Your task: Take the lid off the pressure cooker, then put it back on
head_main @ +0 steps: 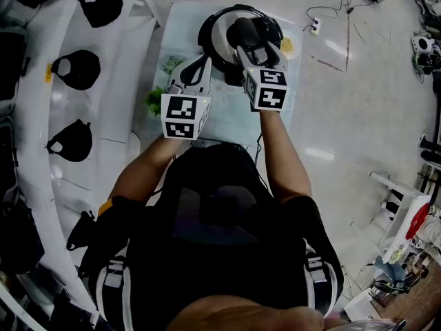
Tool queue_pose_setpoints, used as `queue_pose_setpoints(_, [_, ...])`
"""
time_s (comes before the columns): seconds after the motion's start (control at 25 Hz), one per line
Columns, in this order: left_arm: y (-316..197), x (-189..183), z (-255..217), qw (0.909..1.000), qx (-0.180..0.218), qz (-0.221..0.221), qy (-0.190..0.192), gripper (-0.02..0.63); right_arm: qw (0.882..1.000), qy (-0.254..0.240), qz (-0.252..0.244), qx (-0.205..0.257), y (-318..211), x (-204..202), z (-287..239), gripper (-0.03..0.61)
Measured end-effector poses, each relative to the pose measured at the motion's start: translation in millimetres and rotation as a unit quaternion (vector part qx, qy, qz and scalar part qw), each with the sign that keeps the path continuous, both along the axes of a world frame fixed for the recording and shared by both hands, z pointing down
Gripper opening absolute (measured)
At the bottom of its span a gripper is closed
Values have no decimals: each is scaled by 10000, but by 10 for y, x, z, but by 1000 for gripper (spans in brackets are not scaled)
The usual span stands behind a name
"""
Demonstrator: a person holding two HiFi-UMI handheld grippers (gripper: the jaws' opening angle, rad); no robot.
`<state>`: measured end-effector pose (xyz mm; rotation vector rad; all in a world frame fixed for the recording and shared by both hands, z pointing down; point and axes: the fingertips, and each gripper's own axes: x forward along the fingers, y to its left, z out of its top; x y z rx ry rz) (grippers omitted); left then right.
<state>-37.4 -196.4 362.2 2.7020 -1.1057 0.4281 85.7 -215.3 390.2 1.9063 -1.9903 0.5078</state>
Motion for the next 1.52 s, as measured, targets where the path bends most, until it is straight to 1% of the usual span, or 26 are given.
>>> queue_pose_setpoints(0.24, [237,-85,-56,9997,99,221,3,8,9998,-87,12,157,529,-180,-198,299])
queue_pose_setpoints(0.36, [377,-162,-54,9992,163,352,-1,9,9997,-93,87,186,777,-280,-229,283])
queue_pose_setpoints(0.48, [523,-218,-38,9989,146,449,39,9,9996,-169,107,184,995,-395,-229,272])
queue_pose_setpoints(0.64, [761,-269,-28,9987,111,499,87,9,9995,-265,-70,137,1265,-574,-188,268])
queue_pose_setpoints(0.76, [941,-283,-57,9988,151,470,56,9,9990,-351,-254,147,1459,-643,-164,268])
queue_pose_setpoints(0.88, [1112,-293,-84,9990,206,387,-3,9,9980,-429,-458,114,1651,-687,-121,268])
queue_pose_setpoints(1.04, [1355,-323,-79,9997,209,111,-46,9,9958,-522,-742,105,1897,-714,-93,268])
queue_pose_setpoints(1.36, [1990,-235,-180,9984,383,-403,-86,9,9907,-370,-1246,395,2407,-595,-293,268])
queue_pose_setpoints(1.52, [2359,-201,-199,9970,424,-629,-146,9,9868,-417,-1485,498,2720,-563,-388,268])
